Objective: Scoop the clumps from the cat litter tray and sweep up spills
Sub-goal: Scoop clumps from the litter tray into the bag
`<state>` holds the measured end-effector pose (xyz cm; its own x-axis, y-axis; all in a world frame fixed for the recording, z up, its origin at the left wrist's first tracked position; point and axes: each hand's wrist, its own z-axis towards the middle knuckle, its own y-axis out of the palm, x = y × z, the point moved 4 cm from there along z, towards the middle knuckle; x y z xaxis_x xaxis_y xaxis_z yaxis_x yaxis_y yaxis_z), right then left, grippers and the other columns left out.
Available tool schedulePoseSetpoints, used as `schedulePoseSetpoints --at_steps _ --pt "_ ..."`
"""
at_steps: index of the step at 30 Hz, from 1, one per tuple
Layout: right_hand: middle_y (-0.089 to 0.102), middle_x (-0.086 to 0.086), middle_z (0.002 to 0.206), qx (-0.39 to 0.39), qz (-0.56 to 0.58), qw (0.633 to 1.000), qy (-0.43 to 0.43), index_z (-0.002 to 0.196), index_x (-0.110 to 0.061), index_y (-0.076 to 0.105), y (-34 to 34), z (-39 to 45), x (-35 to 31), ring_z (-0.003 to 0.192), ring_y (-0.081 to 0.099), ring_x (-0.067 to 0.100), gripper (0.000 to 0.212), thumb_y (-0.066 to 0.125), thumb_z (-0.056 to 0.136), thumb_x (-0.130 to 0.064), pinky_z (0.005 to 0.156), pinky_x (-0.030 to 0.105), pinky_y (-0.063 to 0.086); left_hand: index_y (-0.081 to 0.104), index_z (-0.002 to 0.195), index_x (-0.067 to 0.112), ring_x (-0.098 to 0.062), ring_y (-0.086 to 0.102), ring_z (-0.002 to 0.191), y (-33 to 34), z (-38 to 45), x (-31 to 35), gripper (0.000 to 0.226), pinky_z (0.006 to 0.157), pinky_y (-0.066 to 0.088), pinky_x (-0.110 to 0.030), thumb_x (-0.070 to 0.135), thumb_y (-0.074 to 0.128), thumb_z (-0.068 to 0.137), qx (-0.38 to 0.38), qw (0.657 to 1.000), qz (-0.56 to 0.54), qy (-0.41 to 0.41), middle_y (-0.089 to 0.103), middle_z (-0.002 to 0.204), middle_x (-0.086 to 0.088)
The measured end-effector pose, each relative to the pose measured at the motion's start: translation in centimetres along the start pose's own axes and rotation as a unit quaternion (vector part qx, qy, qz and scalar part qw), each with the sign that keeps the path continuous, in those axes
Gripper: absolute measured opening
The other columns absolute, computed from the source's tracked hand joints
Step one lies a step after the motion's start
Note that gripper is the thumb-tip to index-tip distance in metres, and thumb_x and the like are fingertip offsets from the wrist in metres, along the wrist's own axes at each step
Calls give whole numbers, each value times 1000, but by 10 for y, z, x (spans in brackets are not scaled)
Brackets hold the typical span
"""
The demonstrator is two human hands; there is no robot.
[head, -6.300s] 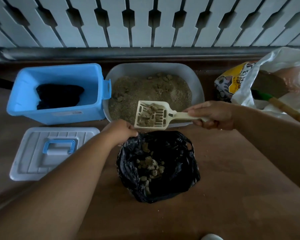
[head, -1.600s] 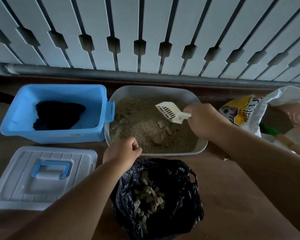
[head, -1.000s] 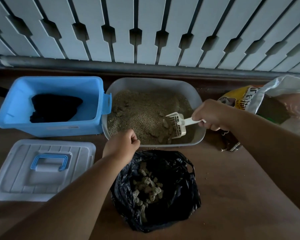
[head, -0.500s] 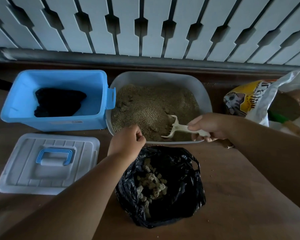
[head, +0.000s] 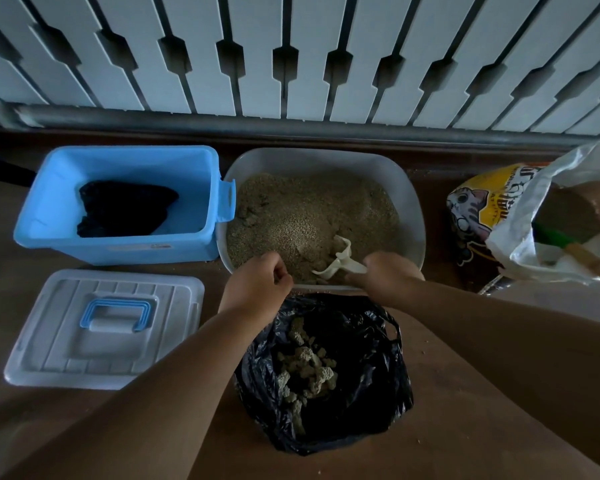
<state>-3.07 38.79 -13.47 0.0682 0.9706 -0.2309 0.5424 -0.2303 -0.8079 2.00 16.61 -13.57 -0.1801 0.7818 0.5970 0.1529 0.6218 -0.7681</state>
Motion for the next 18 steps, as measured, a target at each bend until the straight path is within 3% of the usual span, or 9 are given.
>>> schedulePoseSetpoints --at_steps 8,11,14,18 --pt "62 -1 72 36 45 998 -1 80 -21 61 -1 -12 2 66 59 14 38 57 92 -56 55 29 38 58 87 31 -9 57 62 -4 -3 -1 7 53 42 -29 31 58 94 11 998 -52 -13 61 74 8" --pt "59 -1 69 55 128 990 -10 78 -18 59 -1 -18 6 62 55 14 38 57 93 -54 57 31 39 58 88 31 -9 58 63 -4 -4 -1 6 53 43 -30 30 58 94 21 998 -62 -12 62 75 8" --pt "50 -3 61 100 189 977 -25 68 -19 50 -2 -24 9 55 48 14 42 59 93 -52 54 33 37 58 90 31 -7 56 63 -5 -4 -2 5 52 36 -28 30 57 95 27 998 -57 -16 61 76 10" --pt "59 -1 69 69 160 985 -4 75 -19 55 4 -27 11 61 55 15 40 56 94 -54 57 33 42 57 89 32 -8 55 59 -5 -4 -1 7 51 37 -28 31 57 96 29 997 -65 -18 61 71 9"
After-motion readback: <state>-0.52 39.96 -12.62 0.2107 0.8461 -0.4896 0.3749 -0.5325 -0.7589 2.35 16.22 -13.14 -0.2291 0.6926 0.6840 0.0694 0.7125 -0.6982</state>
